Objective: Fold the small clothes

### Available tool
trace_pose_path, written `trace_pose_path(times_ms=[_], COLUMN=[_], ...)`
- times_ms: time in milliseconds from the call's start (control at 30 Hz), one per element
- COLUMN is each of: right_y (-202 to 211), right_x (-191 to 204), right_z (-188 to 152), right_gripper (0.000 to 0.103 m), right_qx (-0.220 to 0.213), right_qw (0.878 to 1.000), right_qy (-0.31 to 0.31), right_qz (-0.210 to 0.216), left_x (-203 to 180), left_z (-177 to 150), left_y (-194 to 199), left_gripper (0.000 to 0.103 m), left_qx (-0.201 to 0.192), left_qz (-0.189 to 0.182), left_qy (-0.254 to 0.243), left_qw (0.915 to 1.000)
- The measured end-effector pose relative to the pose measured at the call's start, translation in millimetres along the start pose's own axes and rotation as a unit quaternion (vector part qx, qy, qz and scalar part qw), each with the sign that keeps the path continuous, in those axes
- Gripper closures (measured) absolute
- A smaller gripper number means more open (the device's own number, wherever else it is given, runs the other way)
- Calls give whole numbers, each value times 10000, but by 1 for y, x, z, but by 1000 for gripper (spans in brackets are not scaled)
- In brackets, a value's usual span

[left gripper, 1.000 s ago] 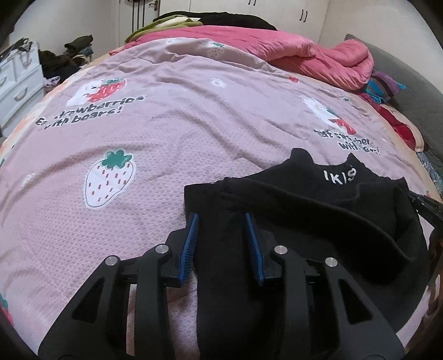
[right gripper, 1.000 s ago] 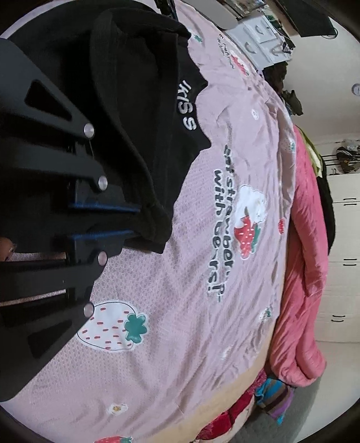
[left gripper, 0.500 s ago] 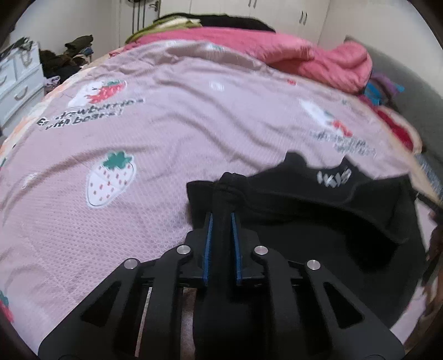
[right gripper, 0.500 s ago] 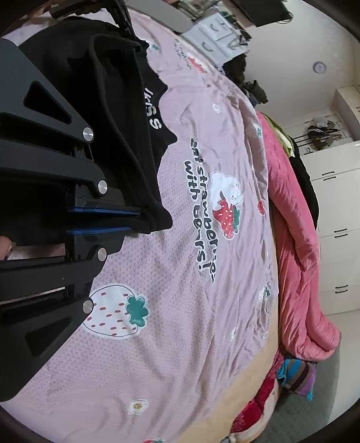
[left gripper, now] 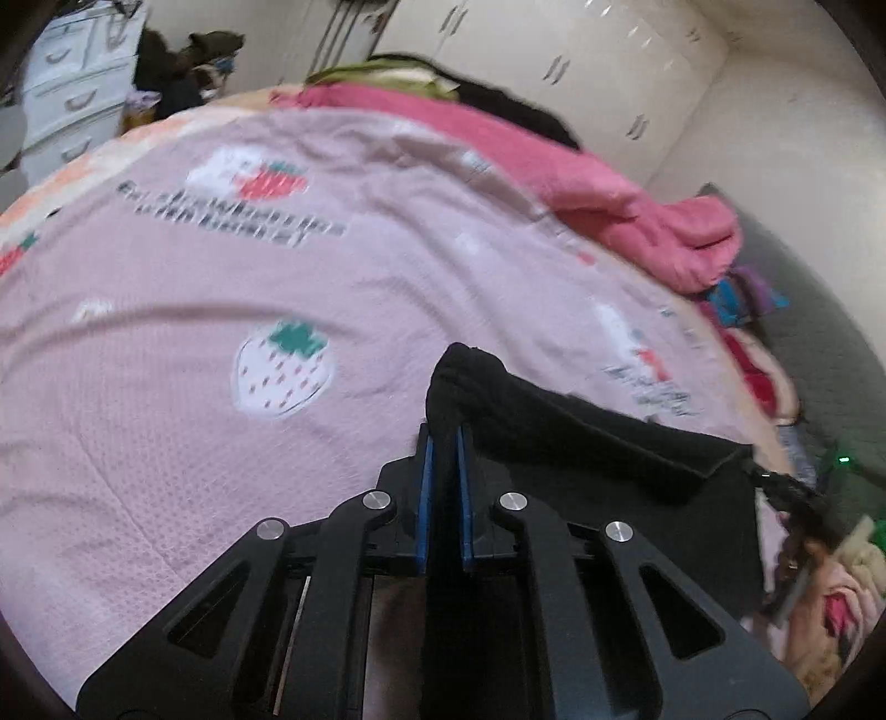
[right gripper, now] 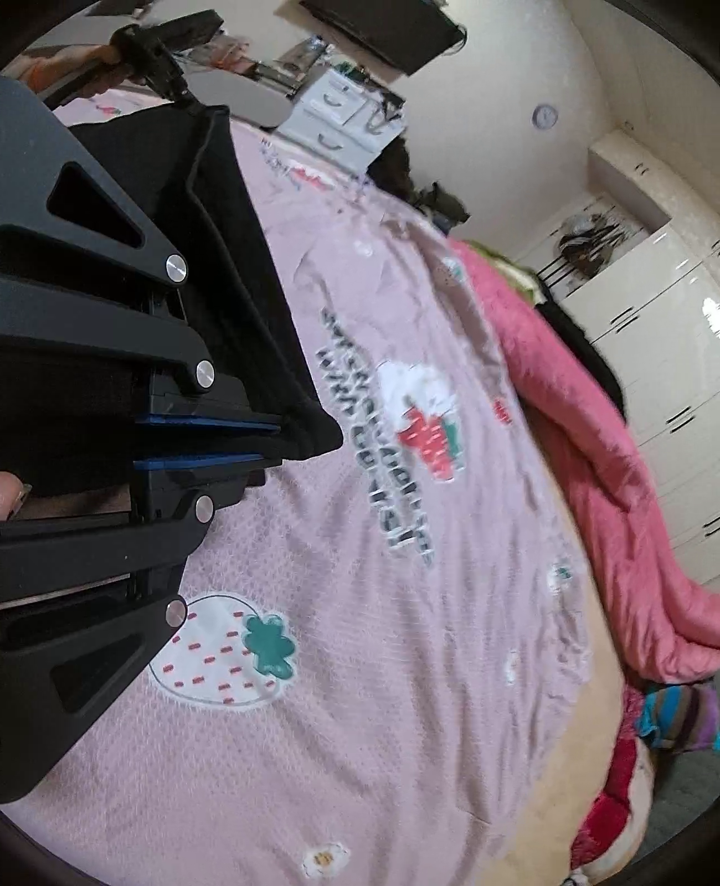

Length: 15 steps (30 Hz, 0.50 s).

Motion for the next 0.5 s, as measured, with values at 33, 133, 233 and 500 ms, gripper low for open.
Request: trace_pose_path(times_ms=[33, 133, 233, 500], right_y=[-6, -18, -18, 5], right_x=[-2, -12, -22, -16], right_z=[-4, -14, -16, -9], right_gripper=[96, 94, 92, 67], right_qx=[90, 301, 316, 142], right_qw=[9999, 9989, 9983, 9978], right_qy=[12, -65, -259, 204], right_qz=[-102, -350, -411, -616], left_x=[1, 6, 5, -1], left_z=[-5, -18, -22, -16], left_y=[-8, -24, -26, -1], left_gripper=[101, 100, 97, 74], left_qx=[106, 317, 320, 105], left_qz=[72, 288, 362, 360], left_qy=[-2, -9, -73, -216], left_qw=[9999, 9991, 9988, 9991])
Point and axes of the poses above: each gripper's, at about its wrist camera, not at the fingertips, and y roughly against the way its jaws point, x to its left, z to its top, the point moved 1 cm from there along -y, roughly the way its jaws point, and after that the axes turned 13 degrees about -x, right-handed, at the moved point
